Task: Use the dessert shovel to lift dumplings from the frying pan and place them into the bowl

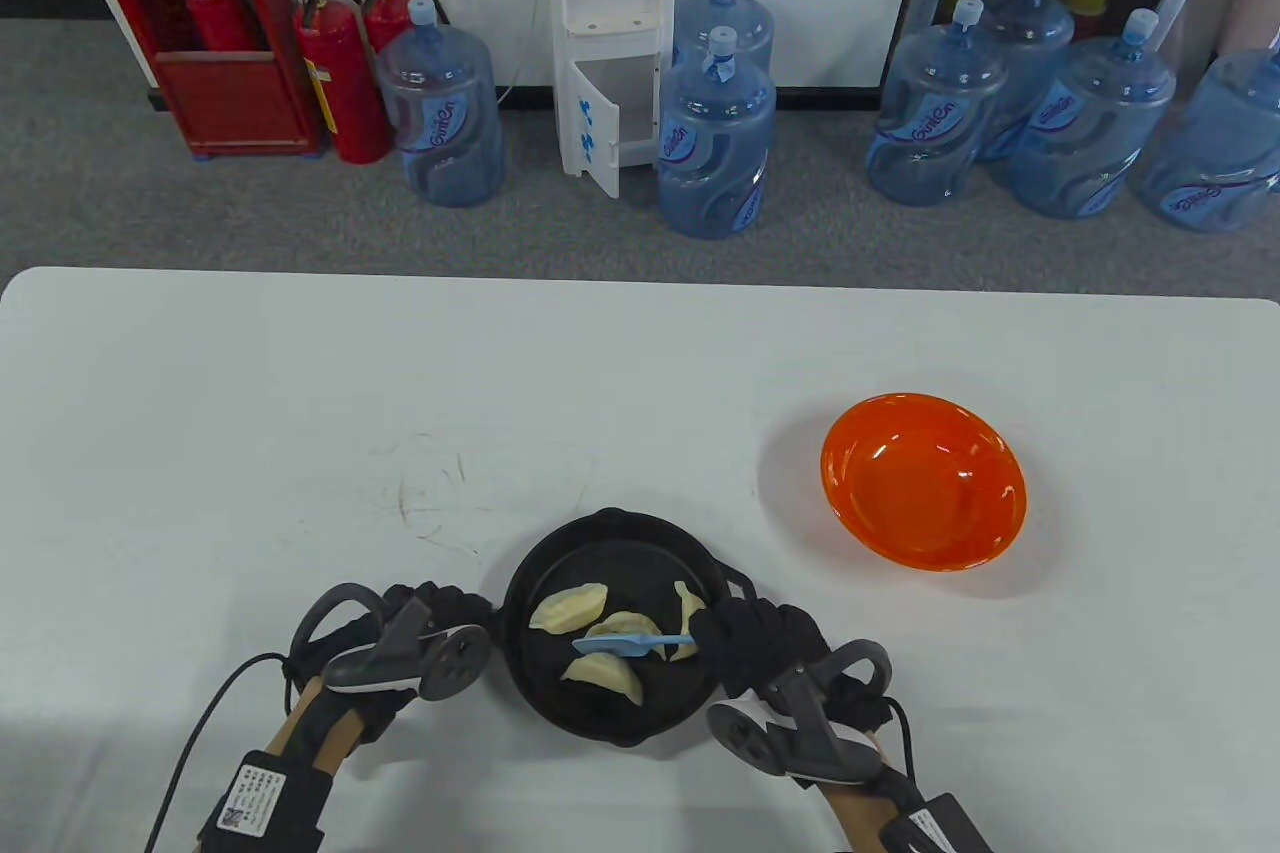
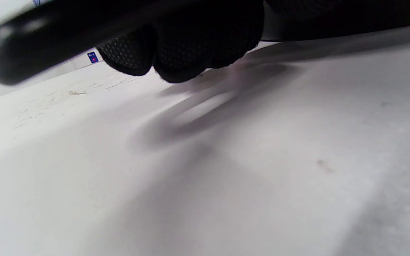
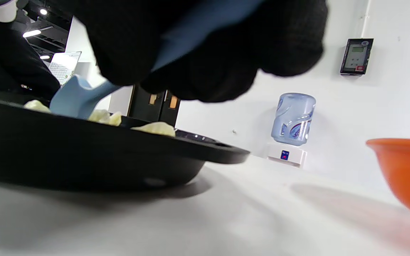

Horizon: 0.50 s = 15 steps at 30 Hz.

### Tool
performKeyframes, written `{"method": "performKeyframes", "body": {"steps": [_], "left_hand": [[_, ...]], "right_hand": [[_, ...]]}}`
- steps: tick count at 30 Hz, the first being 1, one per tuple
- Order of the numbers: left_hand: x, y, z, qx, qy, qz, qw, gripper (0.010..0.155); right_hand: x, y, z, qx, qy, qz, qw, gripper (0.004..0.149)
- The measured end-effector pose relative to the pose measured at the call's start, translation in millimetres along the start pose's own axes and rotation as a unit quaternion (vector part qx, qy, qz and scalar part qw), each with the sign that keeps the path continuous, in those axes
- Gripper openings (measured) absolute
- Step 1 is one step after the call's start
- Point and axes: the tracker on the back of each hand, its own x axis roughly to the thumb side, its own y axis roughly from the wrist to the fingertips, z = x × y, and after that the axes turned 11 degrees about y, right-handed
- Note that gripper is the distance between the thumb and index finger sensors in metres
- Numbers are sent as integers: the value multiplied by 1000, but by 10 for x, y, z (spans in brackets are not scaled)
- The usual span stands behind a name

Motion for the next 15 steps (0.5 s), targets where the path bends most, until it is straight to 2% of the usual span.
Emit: {"method": "performKeyframes", "body": {"steps": [15], "left_hand": [[2,2,-3,1,0,2,1000,55]], "right_hand": [[125,28,61,-4,-12,-15,1000,41]]}}
